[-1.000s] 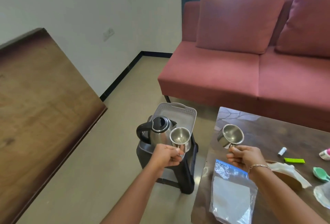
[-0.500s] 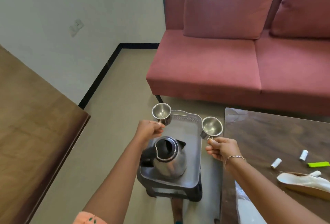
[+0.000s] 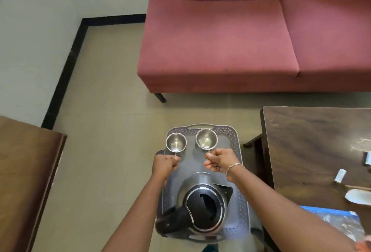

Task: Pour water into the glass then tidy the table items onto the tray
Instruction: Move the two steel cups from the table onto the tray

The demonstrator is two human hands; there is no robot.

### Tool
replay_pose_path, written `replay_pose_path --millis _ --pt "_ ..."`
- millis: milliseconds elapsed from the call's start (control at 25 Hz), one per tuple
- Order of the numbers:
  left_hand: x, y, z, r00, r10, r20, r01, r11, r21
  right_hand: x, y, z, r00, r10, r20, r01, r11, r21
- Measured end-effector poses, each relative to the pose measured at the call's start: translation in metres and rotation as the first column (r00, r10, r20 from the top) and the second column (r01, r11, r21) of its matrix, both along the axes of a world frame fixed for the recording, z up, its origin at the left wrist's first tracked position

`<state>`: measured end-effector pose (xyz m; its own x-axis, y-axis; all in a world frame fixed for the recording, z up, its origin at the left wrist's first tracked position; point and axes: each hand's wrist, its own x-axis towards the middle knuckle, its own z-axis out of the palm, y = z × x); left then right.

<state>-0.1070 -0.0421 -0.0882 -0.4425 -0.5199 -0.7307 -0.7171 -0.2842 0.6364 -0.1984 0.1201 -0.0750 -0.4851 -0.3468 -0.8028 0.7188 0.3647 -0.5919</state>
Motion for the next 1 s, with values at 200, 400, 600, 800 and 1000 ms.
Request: replay_pose_path --millis 200,400,600,800,1000 --pt "-0.016 -0.003 -0.029 1.0 0.008 0.019 -0.009 1.0 0.021 -0.006 -0.012 -0.038 0.998 -0.026 0.056 0.025 0.999 0.034" --pt "-0.023 -0.002 -0.051 0.999 0.02 0.029 -0.021 0.999 0.042 -0.008 -0.023 -0.061 0.995 -0.032 0.099 0.029 0.999 0.027" --pt "-0.025 -0.001 -0.069 0.997 0.047 0.056 -0.05 0.998 0.037 -0.013 -0.024 -0.075 0.991 -0.054 0.123 0.052 0.998 0.023" --pt "-0.021 -0.001 -0.079 0.995 0.01 0.102 -0.01 1.0 0.0 -0.014 -0.023 -0.084 0.98 -0.09 0.178 0.086 0.996 0.031" --pt "-0.022 0.003 -0.069 0.997 0.001 0.076 -0.001 1.0 -0.001 -0.014 -0.019 -0.075 0.975 -0.048 0.218 0.039 0.998 0.048"
